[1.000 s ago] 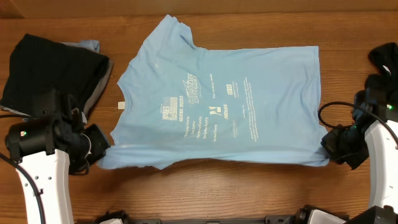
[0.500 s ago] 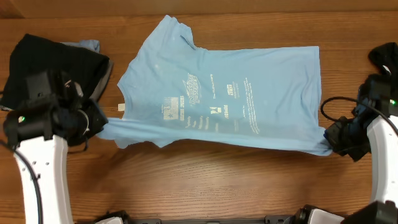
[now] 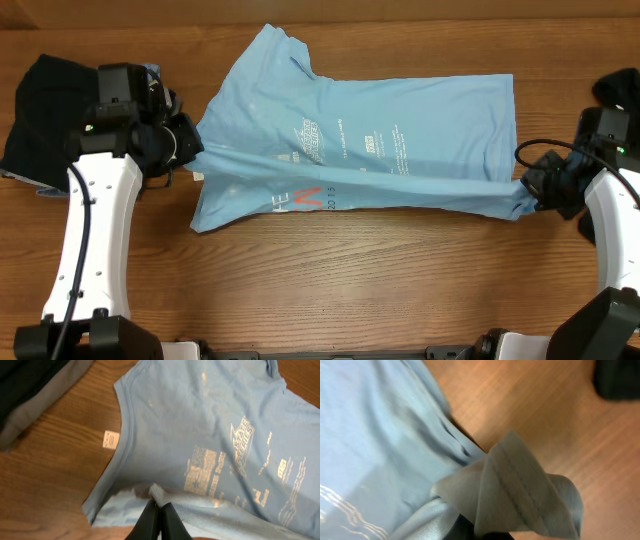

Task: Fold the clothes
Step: 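Lift the bottom edge with both grippers and fold it upward toward the collar, then release the folded bottom edge with both grippers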

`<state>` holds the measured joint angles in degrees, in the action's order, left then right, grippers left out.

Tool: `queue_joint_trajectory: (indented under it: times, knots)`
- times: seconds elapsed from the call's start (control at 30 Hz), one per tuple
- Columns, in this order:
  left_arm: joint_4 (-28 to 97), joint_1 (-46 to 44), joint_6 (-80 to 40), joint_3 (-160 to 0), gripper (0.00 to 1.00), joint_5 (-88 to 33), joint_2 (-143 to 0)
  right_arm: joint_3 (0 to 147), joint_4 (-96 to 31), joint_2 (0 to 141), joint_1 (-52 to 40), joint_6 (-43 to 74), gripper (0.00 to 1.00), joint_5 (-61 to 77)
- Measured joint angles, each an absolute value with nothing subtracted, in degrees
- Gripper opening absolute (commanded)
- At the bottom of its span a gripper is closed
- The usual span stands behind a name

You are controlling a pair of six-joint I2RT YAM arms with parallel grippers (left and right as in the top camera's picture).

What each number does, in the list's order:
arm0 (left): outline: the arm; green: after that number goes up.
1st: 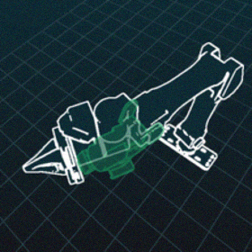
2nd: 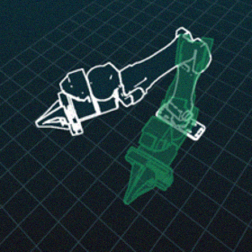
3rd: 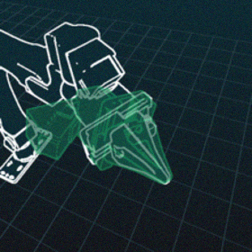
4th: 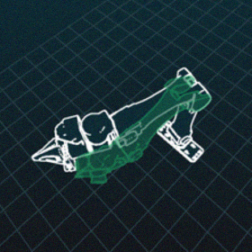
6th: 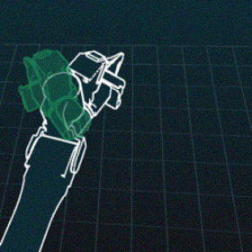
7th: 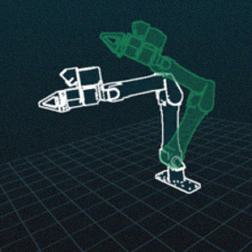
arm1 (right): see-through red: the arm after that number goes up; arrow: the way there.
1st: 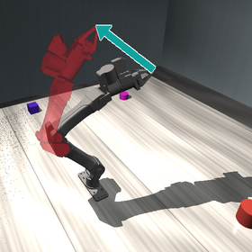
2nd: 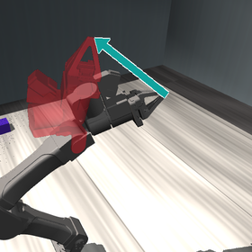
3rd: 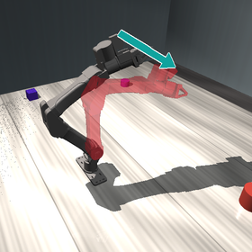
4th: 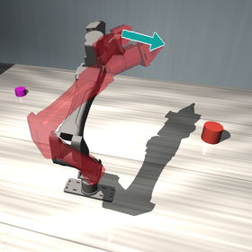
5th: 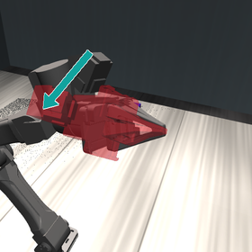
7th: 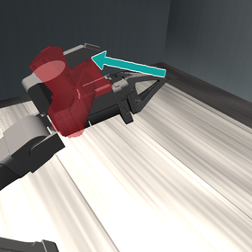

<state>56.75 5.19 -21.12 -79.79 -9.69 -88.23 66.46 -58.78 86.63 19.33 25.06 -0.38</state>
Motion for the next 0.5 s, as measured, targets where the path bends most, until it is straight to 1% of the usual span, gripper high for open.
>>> queue_joint_trajectory:
  times: [0.2, 0.37, 0.5]
  knots:
    - [54.28, 4.75, -21.1, -79.88, 0.04, -7.86, -88.75, 66.61, -52.16, 86.65, 14.46, 24.16, 0.04, 0.14]
    - [52.73, 3.66, -21.08, -79.88, 0.04, -5.65, -89.65, 66.76, -50.61, 88.75, 10.35, 24.12, 0.04, -1.17]
    - [51.79, 2.33, -21.04, -79.9, 0.04, -4.32, -92.14, 66.78, -49.12, 92.27, 9.34, 24.1, 0.04, -2.39]
